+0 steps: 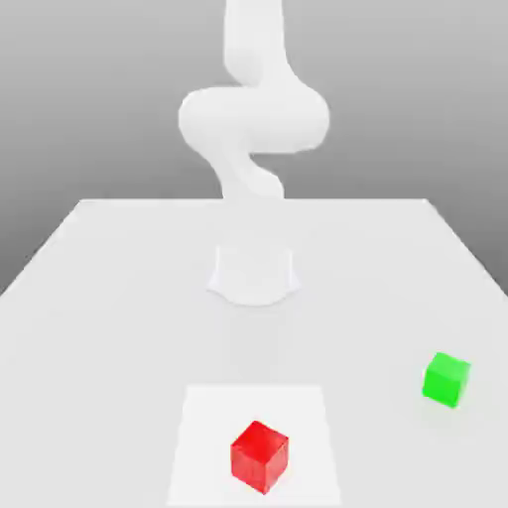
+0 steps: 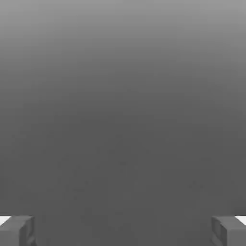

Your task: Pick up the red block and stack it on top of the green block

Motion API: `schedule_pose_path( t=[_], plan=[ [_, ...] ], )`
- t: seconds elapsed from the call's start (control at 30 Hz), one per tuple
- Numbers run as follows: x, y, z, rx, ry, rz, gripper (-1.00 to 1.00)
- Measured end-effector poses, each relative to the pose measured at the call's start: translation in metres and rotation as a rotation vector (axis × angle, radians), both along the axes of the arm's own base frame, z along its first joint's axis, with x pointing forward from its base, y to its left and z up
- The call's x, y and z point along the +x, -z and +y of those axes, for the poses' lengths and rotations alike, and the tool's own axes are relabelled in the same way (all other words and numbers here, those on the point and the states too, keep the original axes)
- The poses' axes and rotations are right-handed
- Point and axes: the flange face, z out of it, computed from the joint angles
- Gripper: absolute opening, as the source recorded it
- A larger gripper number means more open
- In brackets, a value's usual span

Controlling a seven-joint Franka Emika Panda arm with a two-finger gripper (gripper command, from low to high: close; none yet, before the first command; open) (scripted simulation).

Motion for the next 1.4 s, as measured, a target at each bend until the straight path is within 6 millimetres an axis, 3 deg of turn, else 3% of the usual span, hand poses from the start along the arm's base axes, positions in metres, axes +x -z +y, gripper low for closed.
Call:
schedule_pose_path(
  t=[0.2,0.4,0.57,0.77,0.93,0.97,1.2,1.37,1.4],
  plan=[
    [0.065,0.112,0.001,0.057,0.130,0.183,0.00],
    [0.097,0.232,0.000,0.111,0.259,0.358,0.00],
    [0.100,0.332,-0.001,0.156,0.369,0.503,0.00],
    [0.077,0.445,0.003,0.210,0.500,0.674,0.00],
    [0.073,0.510,0.004,0.218,0.520,0.698,0.00],
    [0.072,0.520,0.004,0.217,0.520,0.699,-1.00],
    [0.072,0.521,0.004,0.218,0.520,0.698,-1.00],
    [0.072,0.469,0.005,0.217,0.520,0.698,-1.00],
    [0.070,0.461,0.021,0.214,0.501,0.700,-1.00]
  ],
)
